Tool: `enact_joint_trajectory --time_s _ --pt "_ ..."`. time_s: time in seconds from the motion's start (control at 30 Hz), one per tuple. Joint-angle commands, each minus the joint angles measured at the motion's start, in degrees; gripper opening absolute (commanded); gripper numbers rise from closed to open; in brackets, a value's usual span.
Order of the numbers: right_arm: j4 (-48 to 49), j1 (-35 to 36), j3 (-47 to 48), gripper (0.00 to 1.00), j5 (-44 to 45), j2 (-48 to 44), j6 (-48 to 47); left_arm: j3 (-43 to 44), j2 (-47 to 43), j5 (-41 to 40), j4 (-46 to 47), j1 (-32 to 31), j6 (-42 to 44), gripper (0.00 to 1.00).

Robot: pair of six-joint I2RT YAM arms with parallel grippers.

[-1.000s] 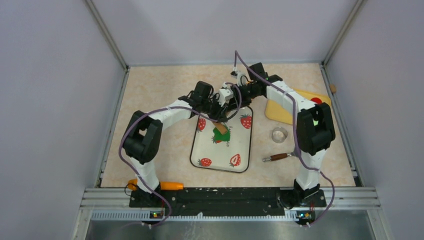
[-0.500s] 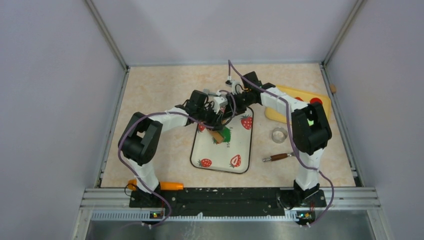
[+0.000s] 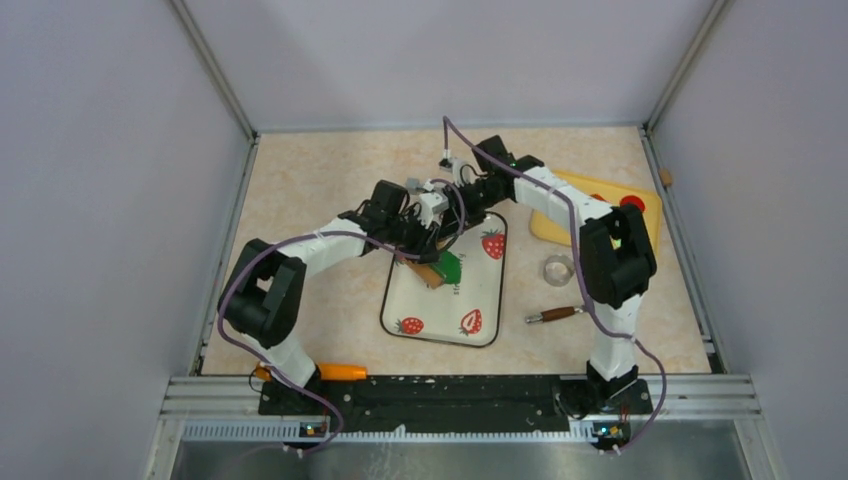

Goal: Roll out the dumpling wrappers from the dough

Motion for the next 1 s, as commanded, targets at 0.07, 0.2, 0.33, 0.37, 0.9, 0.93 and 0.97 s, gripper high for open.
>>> enact_joint_trajectory --time_s 0.07,0.2,0.33,0.37,0.9,0.93,0.97 --pt "-10.24 -2.07 3.46 0.0 8.45 -3.15 -18.14 11.71 0.44 1.08 0.04 -2.99 -2.7 0.0" --pt "-10.42 -3.78 2.11 0.0 9.47 -2.34 -20.38 15.35 6.57 0.58 2.0 -3.88 -5.03 0.0" --pt "-8.23 -3.87 -1.69 0.0 10.36 -1.77 -21.5 16.66 11.08 0.24 2.27 -3.94 -6.63 0.0" --pt "-7.49 -3.8 -2.88 0.0 10.59 -1.64 -21.42 16.13 11.62 -0.09 2.38 -3.91 -6.52 0.0" --pt "1.25 1.05 -17.33 0.0 11.86 -0.83 -18.26 2.93 8.51 -1.49 -2.49 -3.35 -2.41 0.0" --pt "1.32 1.31 -17.37 0.0 11.71 -0.7 -17.94 2.85 8.3 -1.56 -2.62 -3.11 -2.37 0.0" --pt "1.37 1.52 -17.23 0.0 11.58 -0.52 -17.71 2.83 8.05 -1.71 -2.88 -3.03 -2.28 0.0"
